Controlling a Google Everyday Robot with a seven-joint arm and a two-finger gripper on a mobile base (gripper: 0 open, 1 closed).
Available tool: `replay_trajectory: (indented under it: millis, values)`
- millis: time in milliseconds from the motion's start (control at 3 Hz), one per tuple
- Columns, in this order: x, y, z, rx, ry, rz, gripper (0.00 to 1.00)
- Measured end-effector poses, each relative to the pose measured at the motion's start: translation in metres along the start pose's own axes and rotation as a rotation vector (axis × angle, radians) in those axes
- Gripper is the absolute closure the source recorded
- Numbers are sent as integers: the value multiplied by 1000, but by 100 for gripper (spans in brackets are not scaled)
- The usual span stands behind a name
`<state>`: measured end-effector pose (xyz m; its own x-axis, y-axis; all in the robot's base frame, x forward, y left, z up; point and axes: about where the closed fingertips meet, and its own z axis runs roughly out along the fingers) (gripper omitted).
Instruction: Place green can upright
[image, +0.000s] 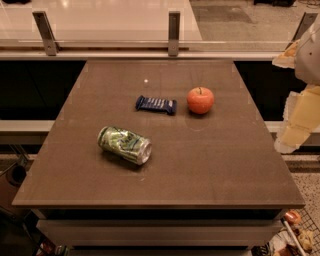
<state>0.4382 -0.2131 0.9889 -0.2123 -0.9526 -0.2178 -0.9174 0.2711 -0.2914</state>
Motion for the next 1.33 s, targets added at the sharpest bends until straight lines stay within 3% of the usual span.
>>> replay_trajectory:
  millis: [333, 667, 1333]
  values:
    - [-9, 0, -2, 17, 3, -15, 0]
    - [-34, -5, 12, -12, 28, -14, 0]
    - [-81, -22, 65, -108, 202, 120, 0]
